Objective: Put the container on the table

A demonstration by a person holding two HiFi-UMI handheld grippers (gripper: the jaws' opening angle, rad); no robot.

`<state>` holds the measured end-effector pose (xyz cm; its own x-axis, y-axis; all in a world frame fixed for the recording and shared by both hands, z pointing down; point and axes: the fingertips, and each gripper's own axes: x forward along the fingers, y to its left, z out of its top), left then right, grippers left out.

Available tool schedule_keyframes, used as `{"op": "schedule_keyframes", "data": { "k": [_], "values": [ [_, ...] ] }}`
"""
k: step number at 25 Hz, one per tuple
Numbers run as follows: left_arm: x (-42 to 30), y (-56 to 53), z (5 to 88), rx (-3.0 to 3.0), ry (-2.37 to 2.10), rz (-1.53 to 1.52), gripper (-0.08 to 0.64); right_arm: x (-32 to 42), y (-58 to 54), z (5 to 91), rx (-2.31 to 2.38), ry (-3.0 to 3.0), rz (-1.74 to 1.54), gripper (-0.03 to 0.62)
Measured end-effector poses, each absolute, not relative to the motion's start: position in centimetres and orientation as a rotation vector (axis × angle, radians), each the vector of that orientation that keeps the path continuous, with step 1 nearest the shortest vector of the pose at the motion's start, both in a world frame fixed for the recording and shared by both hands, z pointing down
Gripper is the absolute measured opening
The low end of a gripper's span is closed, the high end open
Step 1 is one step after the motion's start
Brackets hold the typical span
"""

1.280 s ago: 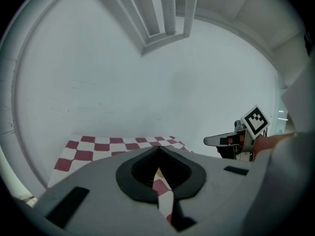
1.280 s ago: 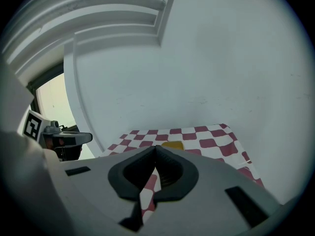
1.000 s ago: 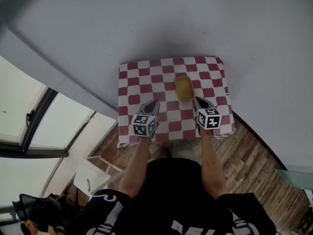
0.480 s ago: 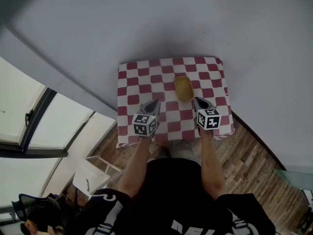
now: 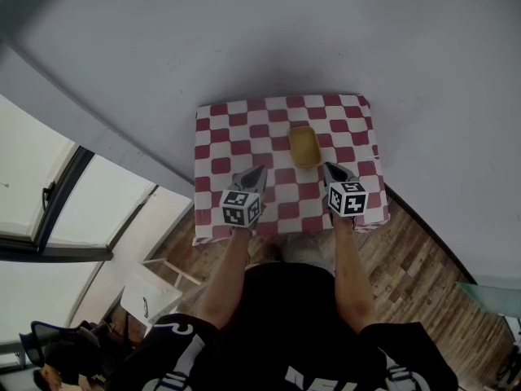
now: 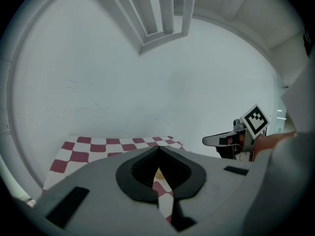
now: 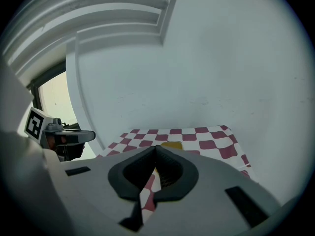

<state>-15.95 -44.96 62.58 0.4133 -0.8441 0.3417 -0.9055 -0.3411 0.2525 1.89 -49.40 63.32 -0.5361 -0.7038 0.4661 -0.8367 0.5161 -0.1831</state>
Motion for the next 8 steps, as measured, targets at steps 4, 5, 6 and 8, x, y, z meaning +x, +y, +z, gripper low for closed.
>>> {"op": "schedule_keyframes", "data": {
  "k": [4, 5, 6, 8],
  "values": [
    [-15.72, -44.86, 62.59, 2.274, -1.497, 0.210, 0.025, 2.04, -49.37, 63.34, 1.280, -2.434, 0.561, 0.015],
    [-15.70, -44.86, 62.64, 2.273, -1.497, 0.212, 0.025, 2.06, -49.38, 63.39, 1.279, -2.434, 0.563, 0.015],
    [-15.69, -44.86, 62.69, 2.272, -1.498, 0.213, 0.025, 2.08, -49.38, 63.45, 1.278, -2.434, 0.564, 0.015],
    [-15.69, -44.86, 62.79, 2.270, -1.499, 0.216, 0.025, 2.12, -49.36, 63.56, 1.277, -2.433, 0.566, 0.015]
  ]
}}
